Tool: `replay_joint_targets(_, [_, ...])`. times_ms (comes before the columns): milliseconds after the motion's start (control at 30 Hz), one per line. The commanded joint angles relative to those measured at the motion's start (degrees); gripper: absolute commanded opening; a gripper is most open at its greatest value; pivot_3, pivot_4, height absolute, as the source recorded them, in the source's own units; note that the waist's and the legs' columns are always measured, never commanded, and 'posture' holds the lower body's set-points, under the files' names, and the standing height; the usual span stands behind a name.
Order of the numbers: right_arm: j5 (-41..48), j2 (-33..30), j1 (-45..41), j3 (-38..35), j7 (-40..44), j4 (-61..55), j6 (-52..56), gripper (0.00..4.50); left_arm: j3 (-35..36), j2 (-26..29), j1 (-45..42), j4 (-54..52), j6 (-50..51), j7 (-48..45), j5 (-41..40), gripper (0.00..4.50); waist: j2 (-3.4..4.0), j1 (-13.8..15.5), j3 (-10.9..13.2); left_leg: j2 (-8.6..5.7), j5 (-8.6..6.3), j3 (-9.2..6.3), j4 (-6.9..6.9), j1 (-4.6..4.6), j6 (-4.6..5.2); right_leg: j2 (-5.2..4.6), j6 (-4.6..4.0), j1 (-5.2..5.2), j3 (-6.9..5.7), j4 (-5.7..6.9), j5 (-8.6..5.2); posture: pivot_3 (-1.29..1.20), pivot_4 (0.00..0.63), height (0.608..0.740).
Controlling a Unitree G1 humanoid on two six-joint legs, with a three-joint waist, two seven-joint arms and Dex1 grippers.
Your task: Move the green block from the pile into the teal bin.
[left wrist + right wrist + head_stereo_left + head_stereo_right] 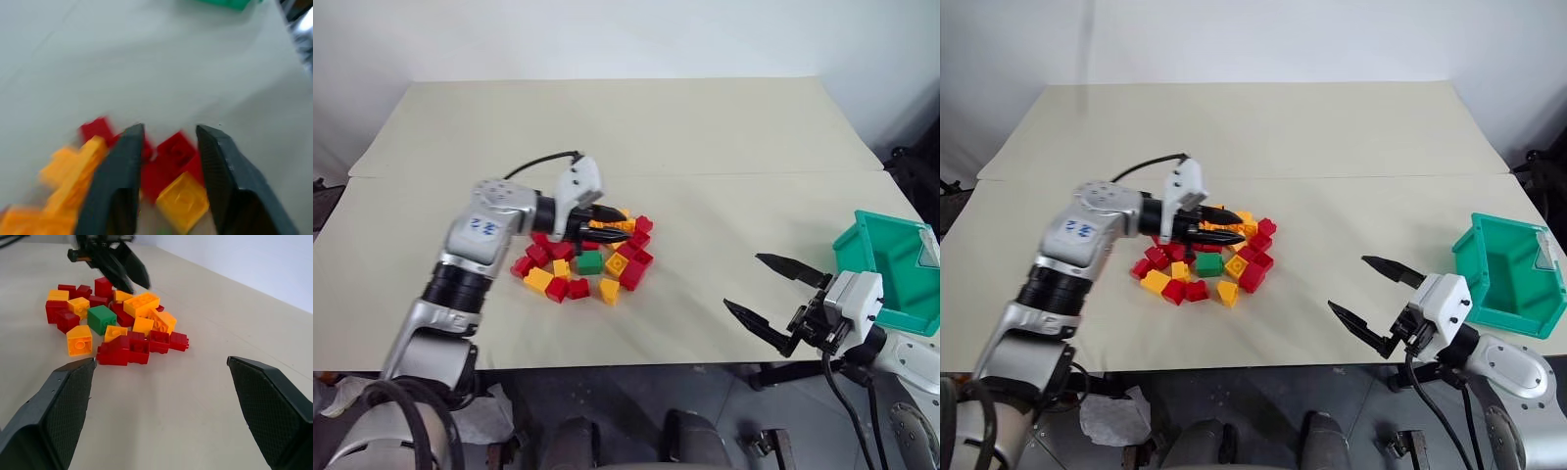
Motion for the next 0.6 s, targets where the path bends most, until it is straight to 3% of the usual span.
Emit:
replay_joint_targets(33, [1.1, -0.8, -1.7, -0.6, 0.0, -1.2, 0.0, 4.5, 1.1, 2.9, 2.8, 0.2, -5.9, -1.9, 1.7, 2.94, 0.0, 0.4, 0.0, 0.0, 0.0, -0.01, 0.0, -0.01, 0.0, 0.0, 0.0, 0.01, 0.0, 0.0, 0.0, 0.0, 0.15, 0.74])
replay_joint_targets(200, [1.6, -1.5, -5.0, 1.1, 1.1, -0.7, 1.1, 4.5, 0.8, 6.0, 7.2, -0.1, -7.7, -3.2, 3.3, 4.48, -0.01, 1.0, 0.0, -0.02, -0.01, -0.02, 0.06, -0.05, 0.02, 0.0, 0.0, 0.03, 0.01, -0.05, 0.0, 0.0, 0.15, 0.74])
replay_joint_targets(600, [4.2, -4.0, -7.6, 1.9, 2.6, -2.4, 5.0, 4.5, -2.2, 1.2, 7.0, -0.1, -3.7, 1.1, 7.7, 4.48, -0.02, 0.8, 0.0, -0.02, -0.01, -0.05, 0.05, -0.06, 0.03, 0.0, 0.0, 0.03, -0.03, -0.01, 0.0, 0.0, 0.15, 0.74])
